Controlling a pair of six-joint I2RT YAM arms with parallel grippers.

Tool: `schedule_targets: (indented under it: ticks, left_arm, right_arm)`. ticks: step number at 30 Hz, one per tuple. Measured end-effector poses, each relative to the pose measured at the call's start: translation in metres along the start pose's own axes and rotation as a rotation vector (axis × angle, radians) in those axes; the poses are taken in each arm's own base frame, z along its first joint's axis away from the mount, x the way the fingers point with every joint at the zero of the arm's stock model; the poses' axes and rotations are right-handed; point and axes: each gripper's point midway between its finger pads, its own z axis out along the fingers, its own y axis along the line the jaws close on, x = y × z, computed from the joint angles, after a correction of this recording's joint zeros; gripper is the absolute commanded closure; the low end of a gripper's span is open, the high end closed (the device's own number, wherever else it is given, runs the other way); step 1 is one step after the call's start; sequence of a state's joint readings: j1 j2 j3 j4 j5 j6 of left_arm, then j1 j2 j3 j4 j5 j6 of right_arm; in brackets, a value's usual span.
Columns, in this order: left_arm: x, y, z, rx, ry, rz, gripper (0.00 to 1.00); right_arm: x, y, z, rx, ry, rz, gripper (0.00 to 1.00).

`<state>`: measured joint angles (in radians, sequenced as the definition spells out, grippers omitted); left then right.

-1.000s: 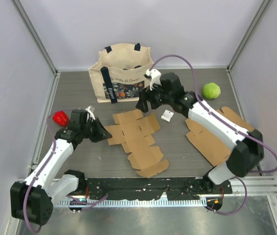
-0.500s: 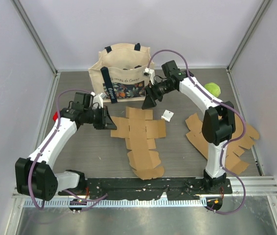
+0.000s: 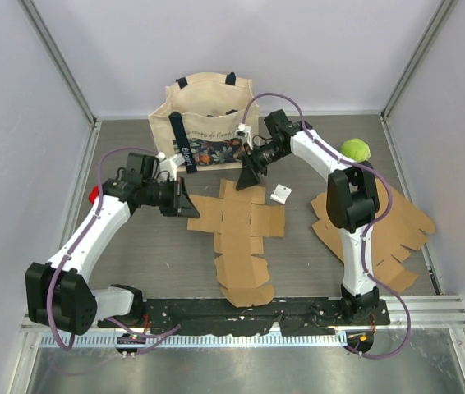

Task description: Fold the paper box

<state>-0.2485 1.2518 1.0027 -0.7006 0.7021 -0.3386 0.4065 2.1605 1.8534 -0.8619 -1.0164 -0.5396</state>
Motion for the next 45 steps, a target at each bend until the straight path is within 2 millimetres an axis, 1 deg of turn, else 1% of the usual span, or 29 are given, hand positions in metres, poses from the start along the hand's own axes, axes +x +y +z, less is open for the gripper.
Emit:
schedule_targets:
  ticks: [4,6,7,9,10,12,14,17,18,19,20,22,23,24,27,29,31,32,33,35,36,38,39,40,42,43,45]
  left_arm:
    - [-0.004,-0.003,-0.002,0.007,-0.009,0.011,0.92]
    - [-0.007,-0.006,-0.003,0.011,-0.015,0.021,0.92]
    - [-0.009,-0.007,-0.004,0.012,-0.019,0.026,0.92]
    - [-0.011,-0.009,-0.005,0.015,-0.026,0.033,0.91]
    - [-0.012,-0.009,-0.006,0.015,-0.029,0.037,0.91]
    - [-0.012,-0.009,-0.006,0.015,-0.029,0.037,0.91]
    - [-0.012,-0.009,-0.006,0.014,-0.029,0.038,0.9]
    - [-0.013,-0.006,-0.005,-0.002,-0.034,0.04,0.74]
    - [-0.014,-0.003,-0.005,-0.019,-0.039,0.041,0.58]
    - [-0.016,0.001,-0.005,-0.042,-0.046,0.04,0.5]
    - [-0.017,0.005,-0.005,-0.067,-0.054,0.038,0.35]
    - [-0.021,0.015,-0.006,-0.13,-0.081,0.024,0.31]
    - [-0.022,0.019,-0.007,-0.153,-0.095,0.016,0.3]
    - [-0.023,0.023,-0.008,-0.18,-0.118,0.012,0.31]
    - [-0.027,0.028,-0.017,-0.239,-0.193,0.002,0.37]
    - [-0.034,0.023,-0.021,-0.238,-0.244,0.001,0.41]
    - [-0.045,0.012,-0.019,-0.207,-0.289,0.006,0.52]
    - [-0.047,0.008,-0.014,-0.194,-0.292,0.001,0.61]
    - [-0.05,0.004,-0.009,-0.182,-0.284,-0.009,0.64]
    - [-0.062,-0.01,0.01,-0.16,-0.246,-0.036,0.65]
    - [-0.073,-0.017,0.024,-0.155,-0.221,-0.039,0.65]
    - [-0.092,-0.025,0.049,-0.171,-0.194,-0.042,0.65]
    - [-0.102,-0.026,0.063,-0.194,-0.19,-0.039,0.65]
    - [-0.112,-0.026,0.076,-0.224,-0.187,-0.042,0.65]
    - [-0.124,-0.019,0.096,-0.285,-0.175,-0.042,0.65]
    - [-0.126,-0.015,0.104,-0.307,-0.169,-0.043,0.65]
    - [-0.125,0.001,0.116,-0.364,-0.148,-0.056,0.66]
  right_arm:
    - [0.0,0.011,0.0,-0.063,-0.016,-0.023,0.36]
    - [0.001,0.018,0.0,-0.102,-0.025,-0.028,0.41]
    - [0.002,0.021,-0.001,-0.121,-0.028,-0.029,0.46]
    - [0.005,0.023,0.001,-0.153,-0.029,-0.033,0.51]
    - [0.006,0.025,0.001,-0.17,-0.028,-0.03,0.55]
    - [0.011,0.025,0.004,-0.195,-0.023,-0.024,0.59]
    - [0.017,0.027,0.005,-0.213,-0.015,-0.01,0.69]
    - [0.02,0.029,0.006,-0.222,-0.012,0.001,0.85]
    - [0.022,0.029,0.006,-0.22,-0.014,0.02,0.89]
    - [0.024,0.029,0.007,-0.209,-0.015,0.038,0.99]
    - [0.029,0.028,0.008,-0.184,-0.011,0.065,0.99]
    - [0.043,0.026,0.009,-0.109,0.001,0.153,0.99]
    - [0.052,0.025,0.009,-0.061,0.007,0.195,0.99]
    - [0.056,0.024,0.008,-0.023,0.005,0.233,0.99]
    - [0.055,0.014,0.006,0.073,-0.018,0.297,0.99]
    - [0.059,0.008,0.006,0.134,-0.032,0.33,0.99]
    - [0.068,0.005,0.006,0.192,-0.049,0.372,0.99]
    - [0.073,0.005,0.006,0.205,-0.052,0.392,0.99]
    - [0.077,0.005,0.007,0.218,-0.056,0.412,0.99]
    - [0.084,0.002,0.007,0.255,-0.066,0.457,0.99]
    - [0.085,0.0,0.007,0.275,-0.07,0.478,0.99]
    - [0.083,-0.007,0.006,0.316,-0.085,0.507,0.99]
    - [0.081,-0.01,0.006,0.326,-0.095,0.512,0.99]
    - [0.079,-0.012,0.006,0.337,-0.11,0.515,0.99]
    - [0.074,-0.016,0.005,0.349,-0.133,0.518,0.99]
    - [0.072,-0.017,0.005,0.353,-0.14,0.519,0.99]
    - [0.068,-0.018,0.005,0.352,-0.159,0.519,0.99]
